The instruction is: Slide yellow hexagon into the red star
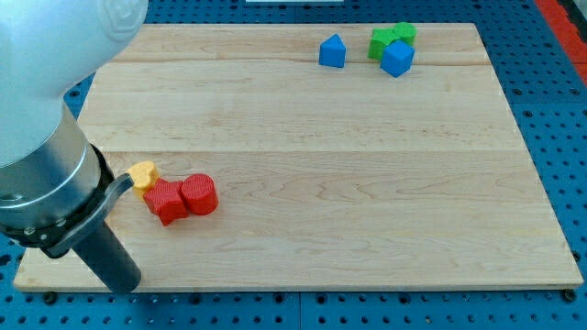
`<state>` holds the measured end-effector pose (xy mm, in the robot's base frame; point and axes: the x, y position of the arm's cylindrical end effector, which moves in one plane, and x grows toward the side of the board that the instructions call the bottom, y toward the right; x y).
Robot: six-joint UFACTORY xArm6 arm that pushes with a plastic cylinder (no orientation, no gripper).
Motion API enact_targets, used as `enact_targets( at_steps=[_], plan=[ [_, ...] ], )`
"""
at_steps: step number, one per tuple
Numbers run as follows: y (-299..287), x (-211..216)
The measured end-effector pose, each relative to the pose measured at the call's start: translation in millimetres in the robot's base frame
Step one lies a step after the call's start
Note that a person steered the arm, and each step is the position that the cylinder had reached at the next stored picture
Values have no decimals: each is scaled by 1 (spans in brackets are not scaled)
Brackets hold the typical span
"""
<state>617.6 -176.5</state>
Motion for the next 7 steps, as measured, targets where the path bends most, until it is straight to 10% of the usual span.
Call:
enact_targets(
  at_steps=[2, 7],
  plan=[
    [-118, -3],
    [-68, -113]
  ],
)
